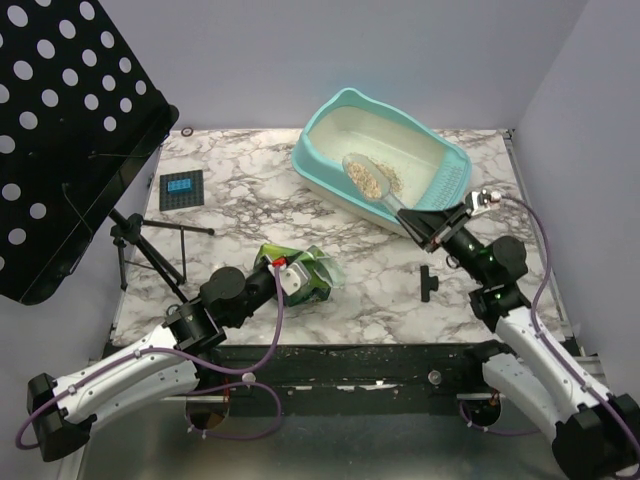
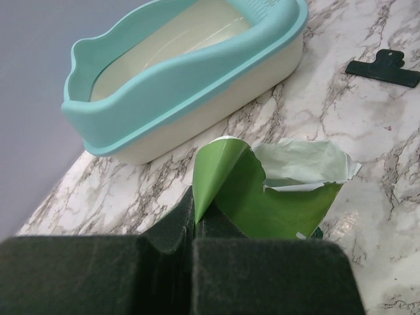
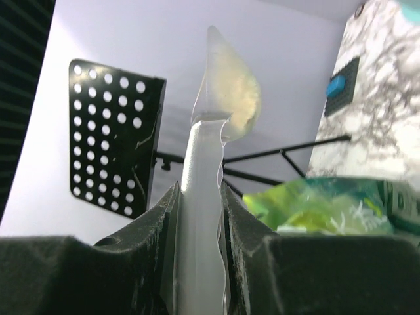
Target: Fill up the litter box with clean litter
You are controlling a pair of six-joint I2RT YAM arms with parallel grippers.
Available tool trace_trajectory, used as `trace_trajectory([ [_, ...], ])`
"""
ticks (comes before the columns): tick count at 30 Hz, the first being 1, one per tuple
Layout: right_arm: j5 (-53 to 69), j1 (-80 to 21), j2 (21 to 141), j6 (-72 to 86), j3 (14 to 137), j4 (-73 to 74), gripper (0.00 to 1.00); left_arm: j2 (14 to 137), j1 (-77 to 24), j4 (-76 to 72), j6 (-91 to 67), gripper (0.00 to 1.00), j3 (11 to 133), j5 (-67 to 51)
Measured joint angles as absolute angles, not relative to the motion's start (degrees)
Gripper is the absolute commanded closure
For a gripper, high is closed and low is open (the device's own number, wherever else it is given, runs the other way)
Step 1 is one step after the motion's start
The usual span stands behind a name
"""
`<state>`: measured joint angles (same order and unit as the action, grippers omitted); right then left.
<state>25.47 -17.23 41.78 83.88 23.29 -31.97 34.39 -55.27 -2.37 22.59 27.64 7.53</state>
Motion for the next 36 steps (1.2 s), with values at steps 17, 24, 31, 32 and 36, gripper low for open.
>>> trace_trajectory([
  [17, 12.7, -14.3, 77.8, 59.1, 59.4, -18.1, 1.00, 33.7, -55.4, -1.9, 22.5, 1.00, 27.7, 8.3],
  [24, 9.2, -11.2, 87.5, 42.9, 70.2, 0.7, 1.00, 33.5, -55.5, -1.5, 22.4, 1.00, 27.8, 8.4],
  [31, 6.8, -10.7, 96.1, 26.6, 85.6, 21.2, 1.00, 34.2, -55.5, -0.8, 22.0, 1.00, 28.5, 8.6],
  [32, 6.4, -10.7, 97.1, 24.6, 88.1, 23.8, 1.00, 34.2, -55.5, -0.8, 21.9, 1.00, 28.5, 8.7],
  [36, 1.3, -11.9, 101.7, 16.9, 98.9, 33.6, 1.00, 34.2, -55.5, -0.8, 21.6, 1.00, 28.6, 9.1],
])
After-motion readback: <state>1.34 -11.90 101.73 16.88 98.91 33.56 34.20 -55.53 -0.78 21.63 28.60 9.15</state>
